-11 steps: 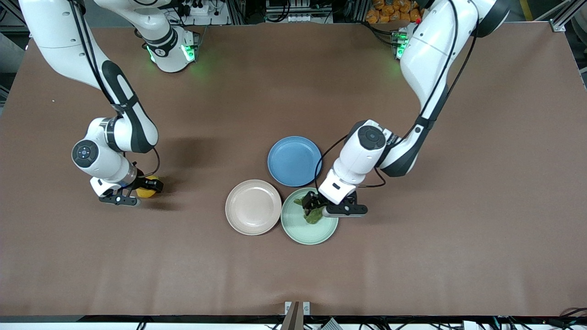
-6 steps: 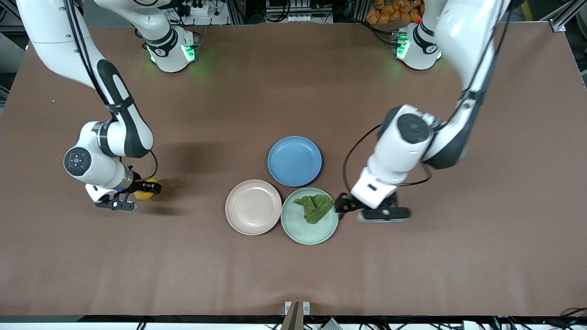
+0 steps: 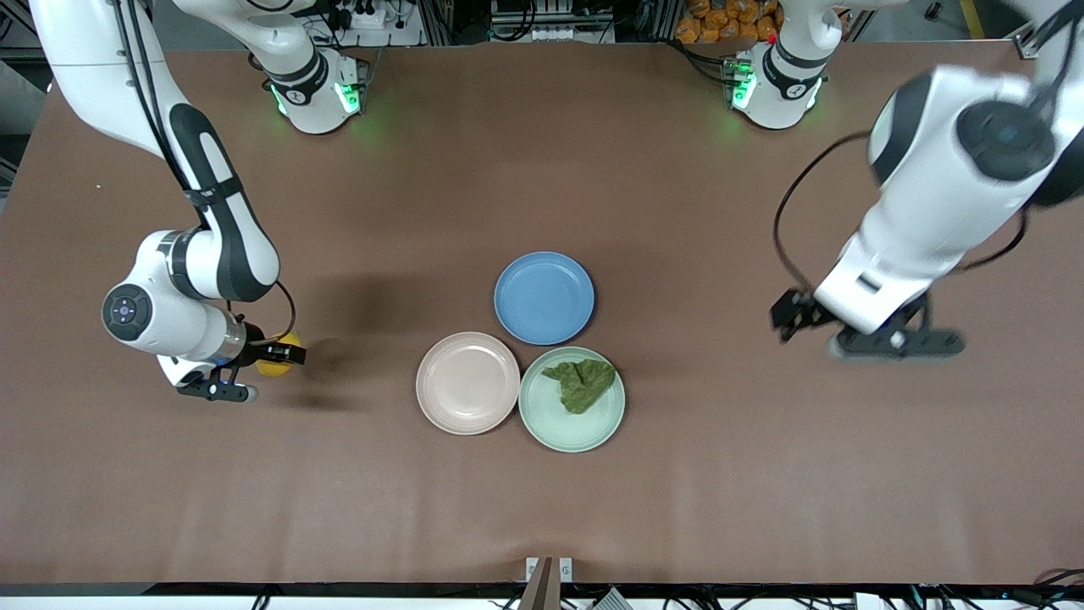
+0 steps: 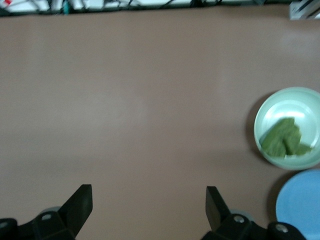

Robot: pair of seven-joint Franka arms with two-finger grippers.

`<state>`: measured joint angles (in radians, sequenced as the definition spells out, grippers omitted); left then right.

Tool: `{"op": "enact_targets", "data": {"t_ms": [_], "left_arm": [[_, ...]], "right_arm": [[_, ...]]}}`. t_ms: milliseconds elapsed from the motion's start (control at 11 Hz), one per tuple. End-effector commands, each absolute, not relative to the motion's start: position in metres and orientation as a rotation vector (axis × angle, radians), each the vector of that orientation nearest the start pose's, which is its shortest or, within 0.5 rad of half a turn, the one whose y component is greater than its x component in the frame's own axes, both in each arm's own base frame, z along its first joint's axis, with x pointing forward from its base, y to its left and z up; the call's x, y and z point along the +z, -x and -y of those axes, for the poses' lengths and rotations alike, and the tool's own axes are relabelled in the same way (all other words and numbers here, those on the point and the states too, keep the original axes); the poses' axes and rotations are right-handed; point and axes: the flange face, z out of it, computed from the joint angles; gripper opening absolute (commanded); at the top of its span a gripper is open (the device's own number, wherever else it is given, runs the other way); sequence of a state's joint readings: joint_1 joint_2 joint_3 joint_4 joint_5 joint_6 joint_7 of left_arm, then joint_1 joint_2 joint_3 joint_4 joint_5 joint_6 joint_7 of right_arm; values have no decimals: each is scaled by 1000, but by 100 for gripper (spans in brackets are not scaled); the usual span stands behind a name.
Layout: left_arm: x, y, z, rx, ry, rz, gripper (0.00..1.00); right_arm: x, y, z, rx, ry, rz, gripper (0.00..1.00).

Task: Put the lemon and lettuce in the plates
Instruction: 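Release the lettuce and raise the left gripper while the right gripper lifts the lemon, then carry the lemon over the cream plate with the right gripper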

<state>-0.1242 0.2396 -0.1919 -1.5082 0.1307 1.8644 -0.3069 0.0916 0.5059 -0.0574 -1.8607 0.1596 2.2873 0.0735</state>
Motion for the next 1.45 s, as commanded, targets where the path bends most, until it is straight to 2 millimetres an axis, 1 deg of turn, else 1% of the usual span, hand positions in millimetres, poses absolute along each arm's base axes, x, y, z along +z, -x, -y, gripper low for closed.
{"op": "enact_targets", "data": {"t_ms": [0,91,182,273,455,636,818,1000,1091,1182,1364], "left_arm": [[588,-581,137,-174,3043,12,100],[602,-570,129,-175,3035,34,100],[616,-564,117,-174,3030,49,100],[626,-561,108,-177,3026,-12,100],[641,-557,102,-155,3030,-19,100],[640,-560,80,-134,3088,46,100],[640,-562,64,-126,3108,99,100],[642,-559,58,-114,3104,117,100],[642,-559,57,-104,3098,119,100],[644,-559,56,-109,3095,122,100],[649,-558,53,-121,3104,120,100]], "right_arm": [[255,-644,-65,112,3017,-258,47],[261,-649,-88,91,3016,-262,47],[262,-651,-109,84,3015,-292,47],[263,-655,-129,76,3013,-316,47],[263,-658,-172,59,3008,-342,47],[264,-664,-214,33,2997,-384,46],[261,-663,-253,16,2992,-377,44],[266,-657,-292,-12,2987,-323,43],[267,-654,-306,-21,2988,-288,43],[265,-654,-317,-31,2987,-263,43],[248,-653,-333,-23,3002,-215,44]]}}
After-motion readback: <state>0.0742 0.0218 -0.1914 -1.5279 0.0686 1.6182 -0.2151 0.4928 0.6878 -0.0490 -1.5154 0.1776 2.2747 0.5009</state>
